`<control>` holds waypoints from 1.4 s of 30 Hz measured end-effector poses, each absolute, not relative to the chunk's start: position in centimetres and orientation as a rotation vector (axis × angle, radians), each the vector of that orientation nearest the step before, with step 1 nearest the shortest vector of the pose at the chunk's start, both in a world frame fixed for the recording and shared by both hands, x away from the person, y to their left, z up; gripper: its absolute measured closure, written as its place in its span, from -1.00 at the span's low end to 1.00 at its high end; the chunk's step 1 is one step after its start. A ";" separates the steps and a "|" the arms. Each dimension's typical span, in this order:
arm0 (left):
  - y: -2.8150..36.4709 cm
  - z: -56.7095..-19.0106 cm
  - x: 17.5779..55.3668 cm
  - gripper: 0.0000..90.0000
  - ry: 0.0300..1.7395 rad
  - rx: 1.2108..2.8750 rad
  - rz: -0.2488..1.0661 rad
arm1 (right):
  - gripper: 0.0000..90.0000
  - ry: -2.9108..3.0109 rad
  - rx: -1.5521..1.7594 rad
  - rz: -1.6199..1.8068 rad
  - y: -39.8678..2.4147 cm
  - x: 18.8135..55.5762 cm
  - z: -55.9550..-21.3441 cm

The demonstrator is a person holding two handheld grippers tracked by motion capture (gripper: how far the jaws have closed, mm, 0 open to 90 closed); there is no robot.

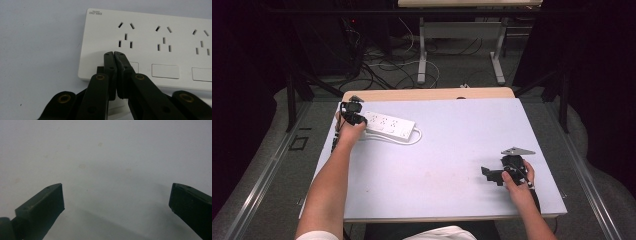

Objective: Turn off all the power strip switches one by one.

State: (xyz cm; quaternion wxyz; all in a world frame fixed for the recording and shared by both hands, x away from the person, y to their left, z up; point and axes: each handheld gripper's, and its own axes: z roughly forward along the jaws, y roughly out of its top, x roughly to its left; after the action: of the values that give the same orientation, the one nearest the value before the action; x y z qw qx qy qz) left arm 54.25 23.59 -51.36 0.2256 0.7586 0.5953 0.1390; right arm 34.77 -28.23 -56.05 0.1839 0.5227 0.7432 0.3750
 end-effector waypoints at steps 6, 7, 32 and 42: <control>23.3 -51.5 54.3 0.96 1.639 2.088 0.413 | -1.00 2.100 1.480 1.056 -28.2 34.7 -56.1; 23.3 -51.5 54.4 0.96 1.637 2.092 0.409 | -1.00 2.097 1.477 1.057 -28.2 34.8 -56.1; 22.6 -51.8 54.2 1.00 1.616 2.104 0.447 | -1.00 2.092 1.478 1.064 -28.3 34.8 -56.0; 22.4 -51.7 53.8 0.99 1.625 2.112 0.453 | -1.00 2.087 1.473 1.065 -28.3 34.8 -55.9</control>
State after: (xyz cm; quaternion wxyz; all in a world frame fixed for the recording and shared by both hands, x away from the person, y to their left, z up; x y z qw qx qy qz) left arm 53.83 22.38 -51.69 0.2174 0.7626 0.5868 0.1636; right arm 34.75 -28.27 -55.87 0.1860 0.5229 0.7410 0.3781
